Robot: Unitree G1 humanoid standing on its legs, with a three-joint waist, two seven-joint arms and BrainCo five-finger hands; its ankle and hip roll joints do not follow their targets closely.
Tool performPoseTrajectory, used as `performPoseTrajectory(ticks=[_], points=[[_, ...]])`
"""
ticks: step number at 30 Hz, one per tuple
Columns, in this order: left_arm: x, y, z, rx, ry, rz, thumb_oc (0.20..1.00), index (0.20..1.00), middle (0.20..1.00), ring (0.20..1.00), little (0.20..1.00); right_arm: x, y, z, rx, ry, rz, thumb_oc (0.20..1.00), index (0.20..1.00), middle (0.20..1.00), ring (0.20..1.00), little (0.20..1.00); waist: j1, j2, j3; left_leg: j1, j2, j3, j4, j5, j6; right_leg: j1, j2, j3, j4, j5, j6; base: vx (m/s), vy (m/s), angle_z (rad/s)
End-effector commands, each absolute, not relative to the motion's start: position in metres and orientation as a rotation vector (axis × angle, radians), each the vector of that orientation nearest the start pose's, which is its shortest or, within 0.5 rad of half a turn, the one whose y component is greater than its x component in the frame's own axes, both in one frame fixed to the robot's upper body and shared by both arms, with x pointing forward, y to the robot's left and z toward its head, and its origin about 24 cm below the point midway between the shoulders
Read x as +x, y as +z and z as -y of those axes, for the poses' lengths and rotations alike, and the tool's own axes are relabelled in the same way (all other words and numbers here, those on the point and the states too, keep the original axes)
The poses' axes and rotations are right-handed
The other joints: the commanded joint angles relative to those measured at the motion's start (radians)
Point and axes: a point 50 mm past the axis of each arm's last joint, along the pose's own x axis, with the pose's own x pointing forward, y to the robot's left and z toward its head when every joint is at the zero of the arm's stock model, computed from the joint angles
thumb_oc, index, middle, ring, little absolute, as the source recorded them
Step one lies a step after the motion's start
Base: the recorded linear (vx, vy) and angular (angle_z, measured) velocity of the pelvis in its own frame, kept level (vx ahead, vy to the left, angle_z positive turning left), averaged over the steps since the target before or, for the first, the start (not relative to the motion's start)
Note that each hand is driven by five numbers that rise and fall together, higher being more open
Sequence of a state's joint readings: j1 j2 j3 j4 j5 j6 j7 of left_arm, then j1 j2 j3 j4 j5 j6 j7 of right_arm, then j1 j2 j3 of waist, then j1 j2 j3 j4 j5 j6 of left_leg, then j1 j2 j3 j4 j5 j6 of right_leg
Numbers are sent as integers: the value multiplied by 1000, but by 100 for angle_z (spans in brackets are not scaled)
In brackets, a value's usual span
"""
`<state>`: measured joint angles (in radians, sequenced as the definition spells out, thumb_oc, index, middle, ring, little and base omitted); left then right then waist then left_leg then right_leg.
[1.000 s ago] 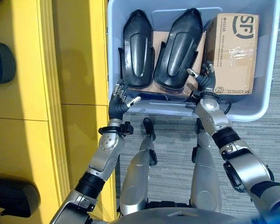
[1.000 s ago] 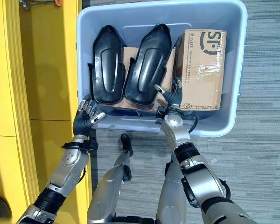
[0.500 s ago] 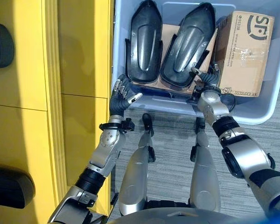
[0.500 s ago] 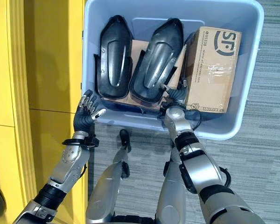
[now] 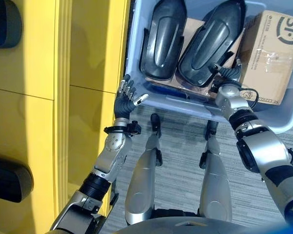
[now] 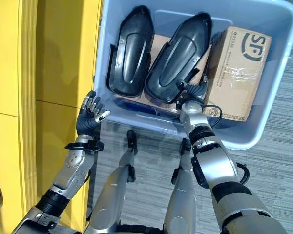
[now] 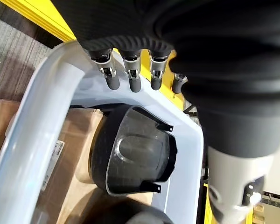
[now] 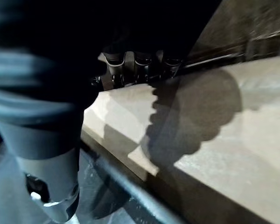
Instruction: Move parts from the plastic box to the shelf.
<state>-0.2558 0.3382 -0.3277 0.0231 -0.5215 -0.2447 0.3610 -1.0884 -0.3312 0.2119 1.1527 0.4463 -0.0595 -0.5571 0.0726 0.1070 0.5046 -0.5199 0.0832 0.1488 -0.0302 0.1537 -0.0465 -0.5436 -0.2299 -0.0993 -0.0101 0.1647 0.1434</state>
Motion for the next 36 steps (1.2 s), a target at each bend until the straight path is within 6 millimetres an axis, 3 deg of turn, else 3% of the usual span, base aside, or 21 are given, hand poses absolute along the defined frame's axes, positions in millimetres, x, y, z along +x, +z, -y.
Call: performPoseTrajectory(ticks=[1,7,8,11,27,36], points=[[280,135,-143,-241,-39,427,1000,1000,1000,1000,1000,412,166,216,-128,-601,-13,1000,1000,1000,1000,1000,21,7,15,19,34,-60,85,-99,-43,-21,-55,7,98,-38,30,1,3,13],[280,137,-143,-241,-39,435,1000,1000,1000,1000,1000,412,166,215,-148,-593,-16,1000,1000,1000,1000,1000,30,8,15,-5,28,-75,93,-98,-41,-27,-62,-5,99,-41,30,0,7,7],[280,137,-143,-243,-38,436,1000,1000,1000,1000,1000,413,168,214,-158,-587,-10,586,586,586,586,586,32,7,15,-10,26,-79,96,-99,-40,-27,-63,-8,100,-41,30,0,0,0],[281,136,-144,-249,-34,434,1000,1000,1000,1000,1000,413,168,213,-160,-578,-11,200,200,200,200,200,35,5,15,-15,23,-81,101,-101,-39,-28,-64,-11,101,-41,29,0,0,0],[282,131,-145,-250,-35,403,1000,1000,1000,1000,1000,414,171,200,-116,-536,25,200,200,200,200,200,35,-15,10,21,21,-91,110,-103,-40,24,-63,-19,92,-37,27,-1,0,0],[281,123,-149,-237,-43,363,1000,1000,1000,1000,1000,413,169,203,-99,-535,29,200,200,200,200,200,39,-34,-17,61,25,-98,98,-101,-42,74,-64,-31,82,-35,28,-6,-1,3]])
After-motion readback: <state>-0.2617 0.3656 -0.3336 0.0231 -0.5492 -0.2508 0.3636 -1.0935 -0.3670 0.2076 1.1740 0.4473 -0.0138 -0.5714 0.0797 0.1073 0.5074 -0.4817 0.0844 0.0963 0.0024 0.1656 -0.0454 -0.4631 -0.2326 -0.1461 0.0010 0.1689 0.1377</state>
